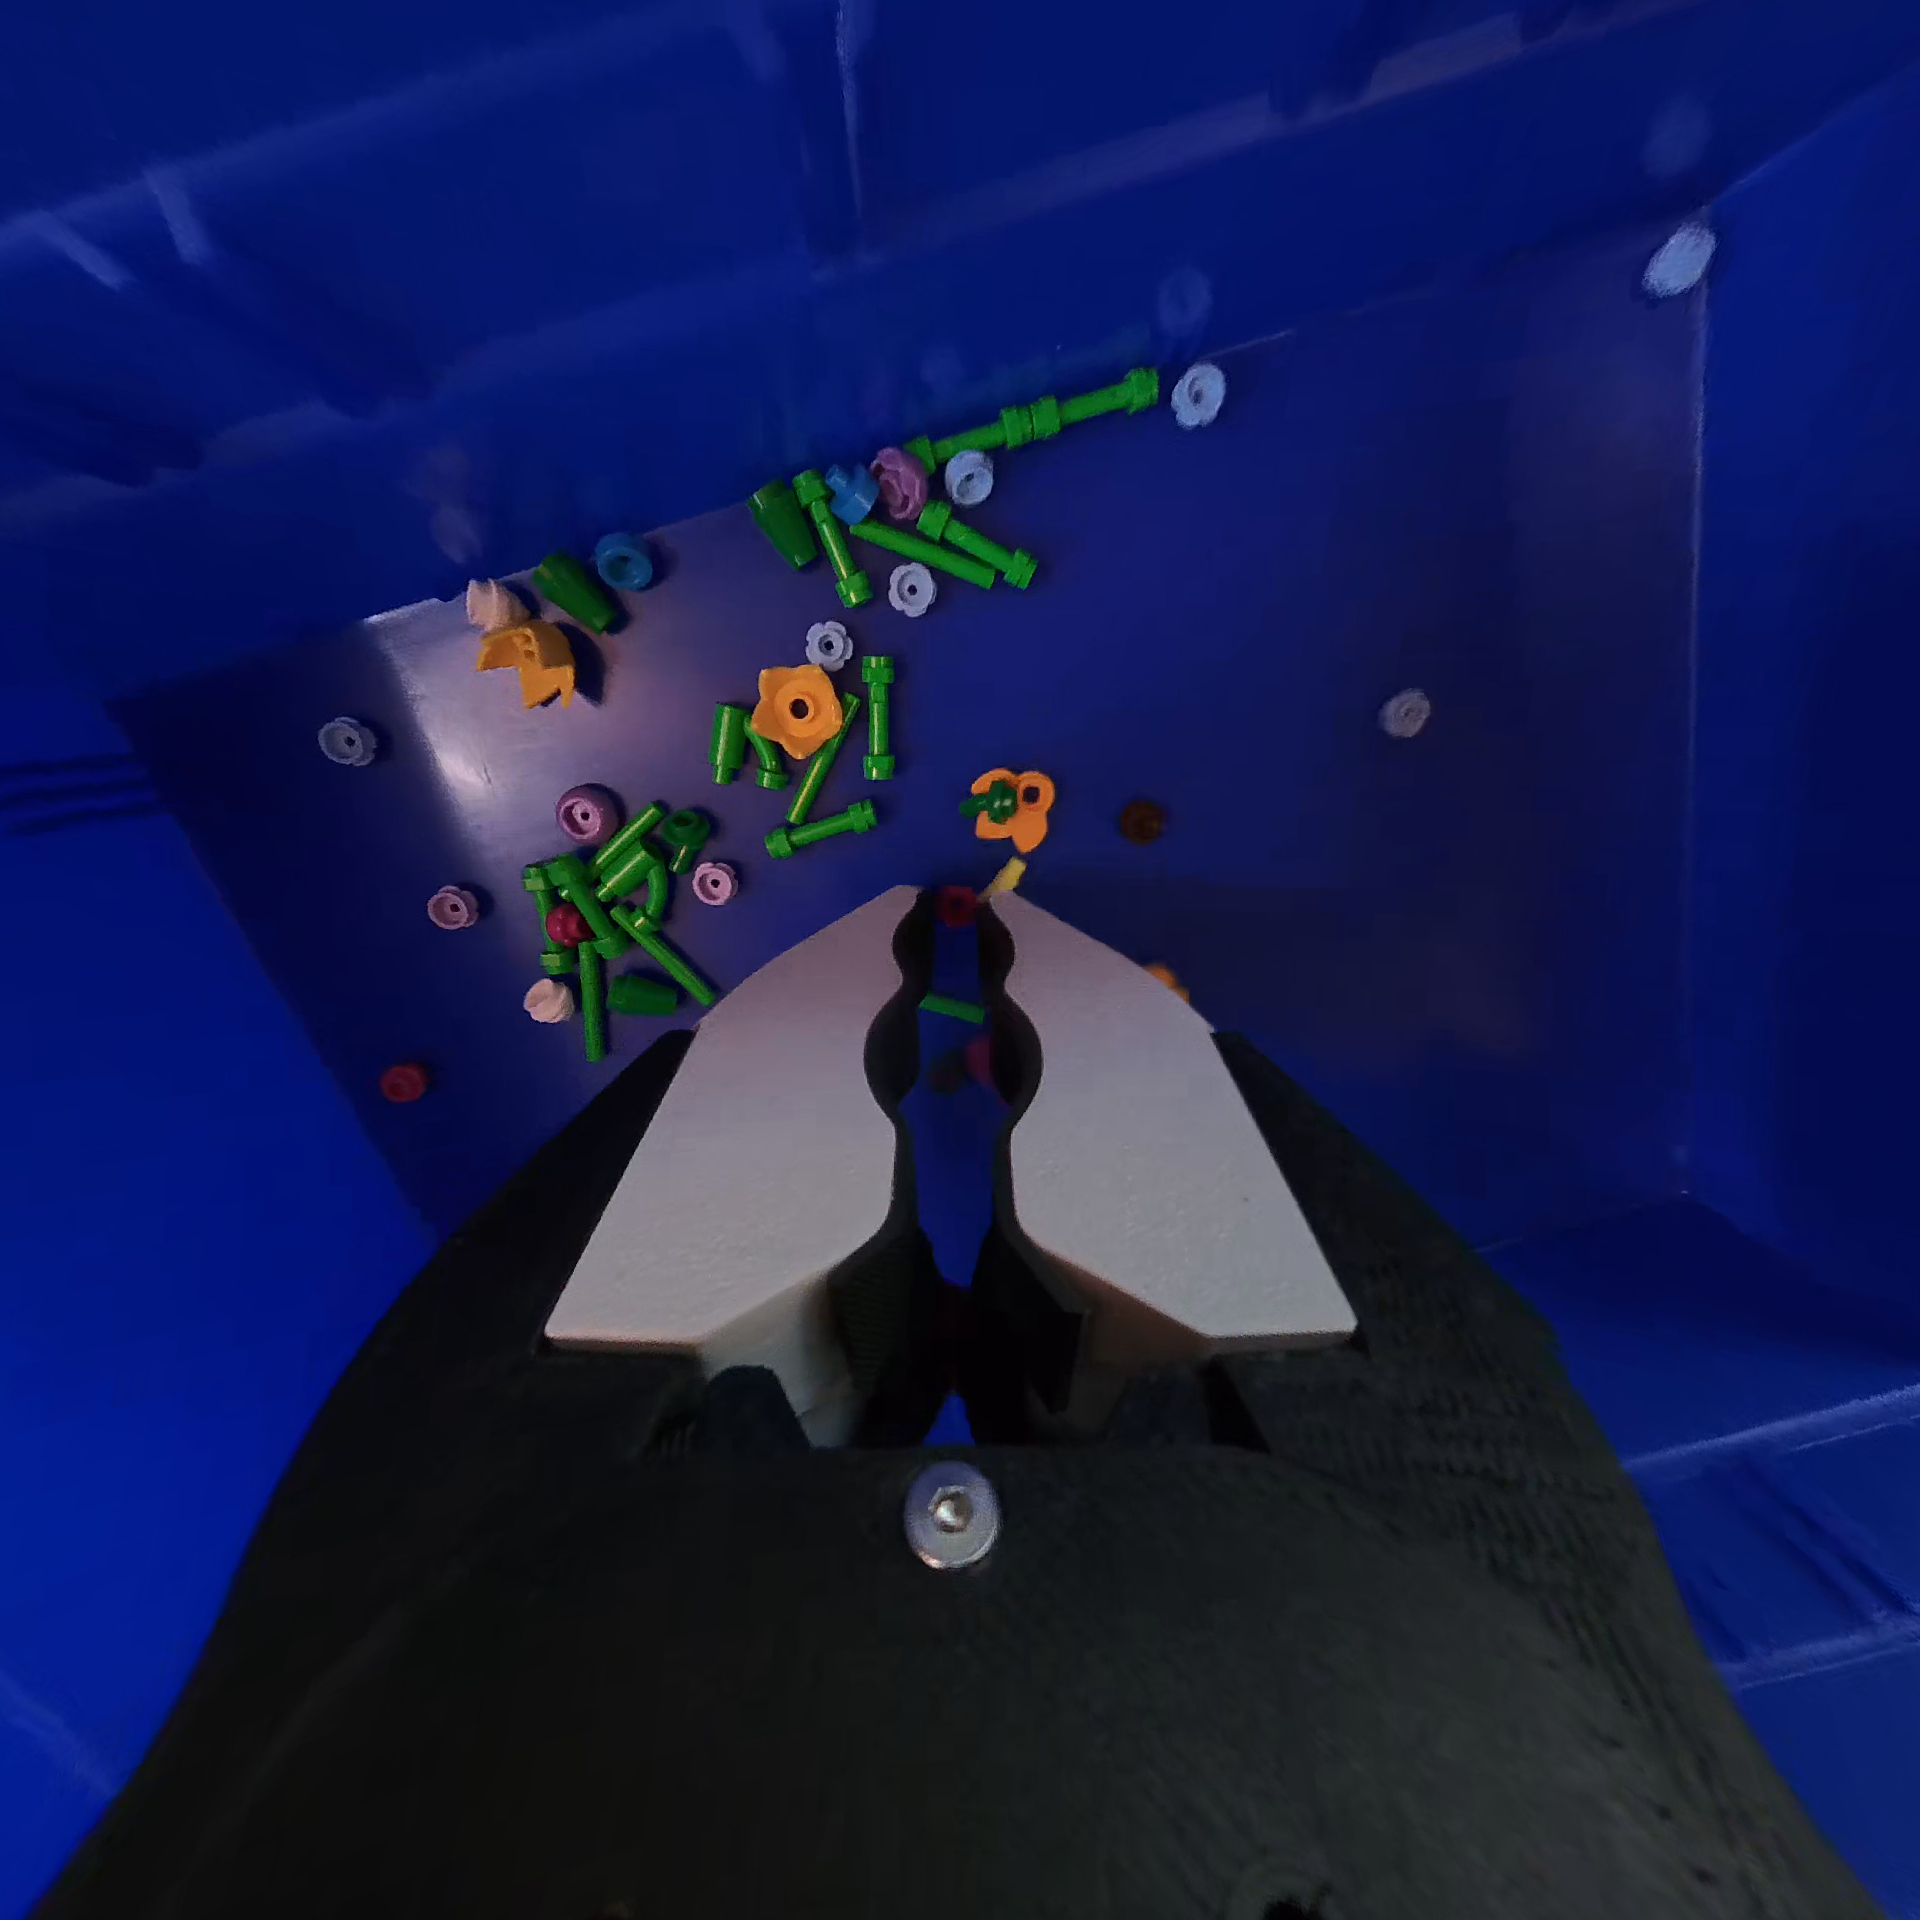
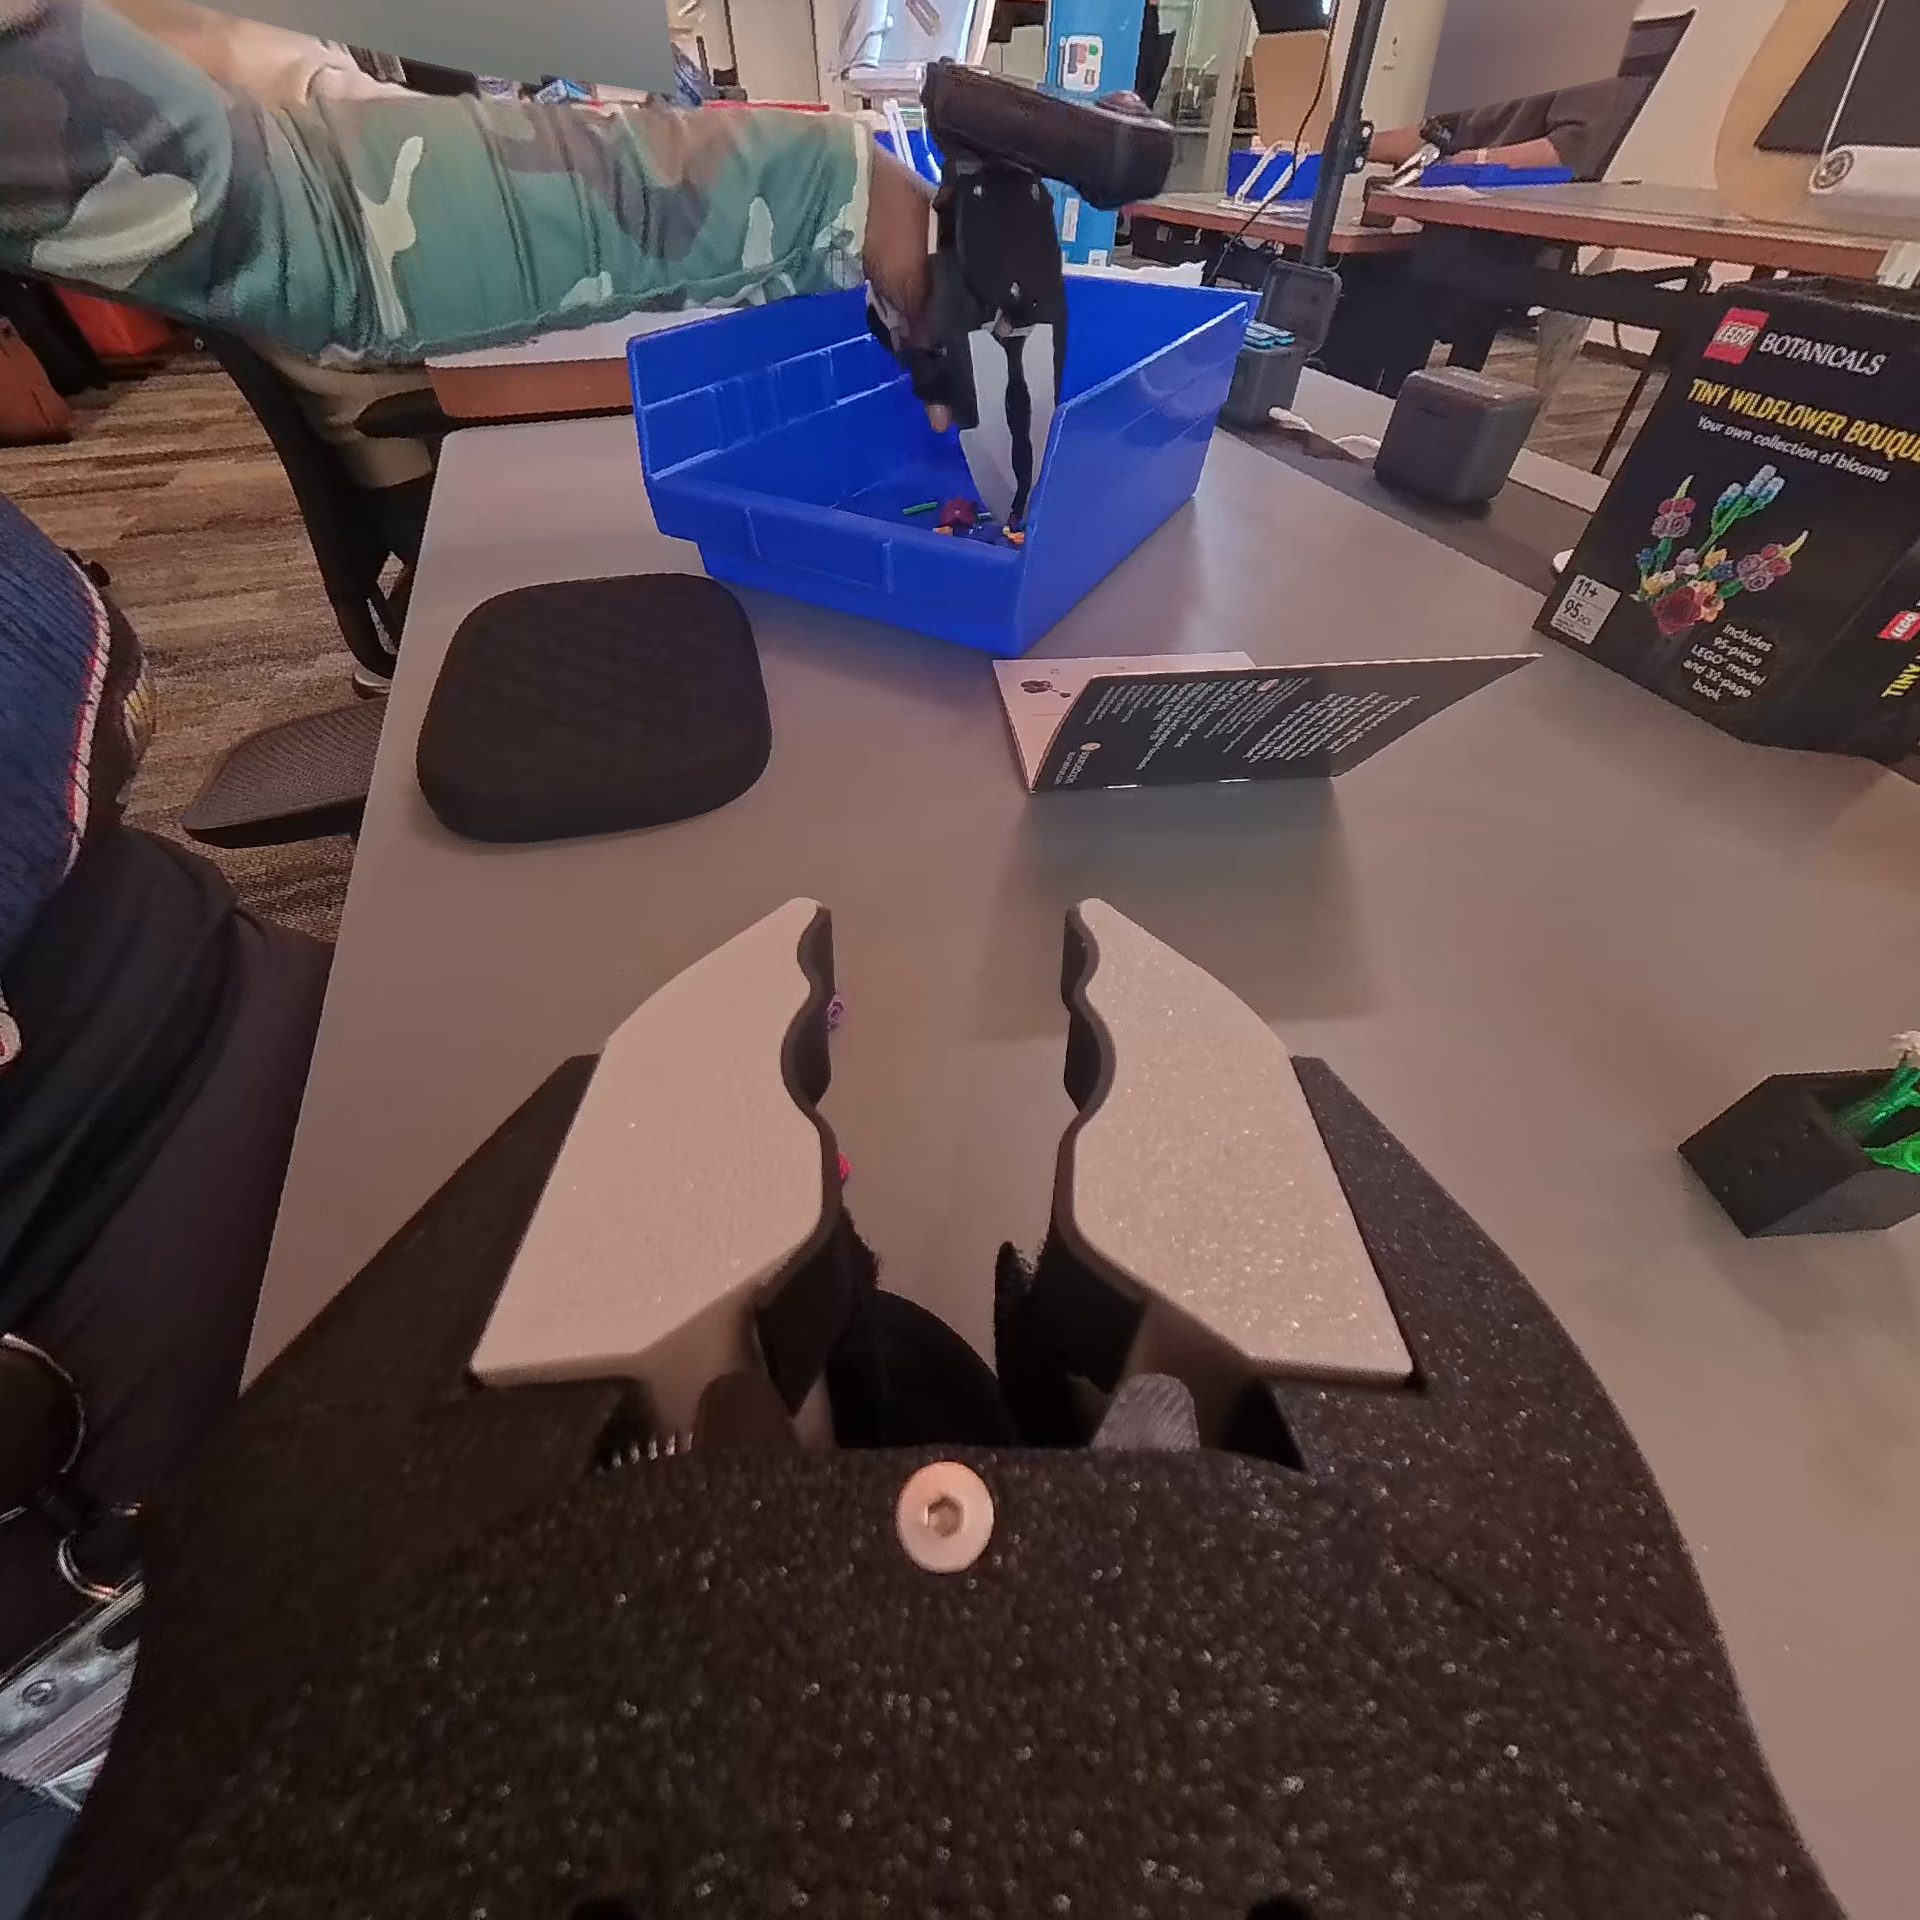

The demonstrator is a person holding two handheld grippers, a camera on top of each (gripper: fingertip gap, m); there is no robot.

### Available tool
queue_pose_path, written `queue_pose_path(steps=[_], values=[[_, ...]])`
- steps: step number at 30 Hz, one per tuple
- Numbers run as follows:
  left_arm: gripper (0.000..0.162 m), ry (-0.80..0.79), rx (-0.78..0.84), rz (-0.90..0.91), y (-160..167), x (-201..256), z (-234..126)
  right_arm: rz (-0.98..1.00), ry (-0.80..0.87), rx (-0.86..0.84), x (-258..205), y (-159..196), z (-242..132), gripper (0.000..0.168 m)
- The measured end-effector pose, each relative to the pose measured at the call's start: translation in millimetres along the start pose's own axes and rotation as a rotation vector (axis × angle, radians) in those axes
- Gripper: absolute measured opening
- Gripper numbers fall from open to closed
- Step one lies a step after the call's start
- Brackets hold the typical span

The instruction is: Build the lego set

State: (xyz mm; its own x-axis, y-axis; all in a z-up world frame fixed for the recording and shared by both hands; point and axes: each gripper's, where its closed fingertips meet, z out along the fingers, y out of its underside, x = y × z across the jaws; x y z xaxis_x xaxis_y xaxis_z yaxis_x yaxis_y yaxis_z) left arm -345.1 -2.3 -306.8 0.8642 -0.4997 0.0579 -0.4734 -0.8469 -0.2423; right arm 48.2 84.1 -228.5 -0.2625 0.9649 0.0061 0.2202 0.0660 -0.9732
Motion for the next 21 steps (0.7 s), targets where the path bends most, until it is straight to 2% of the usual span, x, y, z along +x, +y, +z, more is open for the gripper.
queue_pose_path(steps=[1, 3, 6, 9, 12, 14, 17, 19, 21], values=[[0.009, -0.002, 0.05, -0.022, -6.6, 1.7, -4.1, -0.003, 0.0, 0.005, -0.2, -0.6, -0.6, 0.042], [0.008, 0.006, 0.255, -0.087, -32.3, 12.5, -22.1, -0.014, 0.002, 0.021, -1.1, -2.8, -2.2, 0.042], [0.008, 0.118, 0.732, -0.18, -88.0, 58.5, -76.9, -0.072, 0.017, 0.08, -3.7, -12.4, -5.6, 0.038], [0.007, 0.356, 1.193, -0.245, -128.6, 134.9, -138.9, -0.217, 0.039, 0.199, -13.8, -37.7, -3.4, 0.026], [0.007, 0.693, 1.514, -0.304, -146.6, 214.7, -177.3, -0.372, 0.008, 0.33, -38.2, -76.9, 11.6, 0.022], [0.007, 0.901, 1.613, -0.354, -153.8, 254.3, -179.4, -0.494, -0.037, 0.391, -59.3, -102.2, 26.4, 0.023], [0.007, 1.191, 1.658, -0.459, -162.1, 288.7, -171.5, -0.631, -0.131, 0.448, -87.5, -133.6, 43.9, 0.025], [0.008, 1.28, 1.649, -0.468, -166.4, 304.8, -165.2, -0.652, -0.227, 0.454, -101.4, -145.9, 49.5, 0.025], [0.007, 1.288, 1.61, -0.468, -171.8, 315.8, -156.2, -0.669, -0.277, 0.434, -106.7, -151.3, 52.6, 0.024]])
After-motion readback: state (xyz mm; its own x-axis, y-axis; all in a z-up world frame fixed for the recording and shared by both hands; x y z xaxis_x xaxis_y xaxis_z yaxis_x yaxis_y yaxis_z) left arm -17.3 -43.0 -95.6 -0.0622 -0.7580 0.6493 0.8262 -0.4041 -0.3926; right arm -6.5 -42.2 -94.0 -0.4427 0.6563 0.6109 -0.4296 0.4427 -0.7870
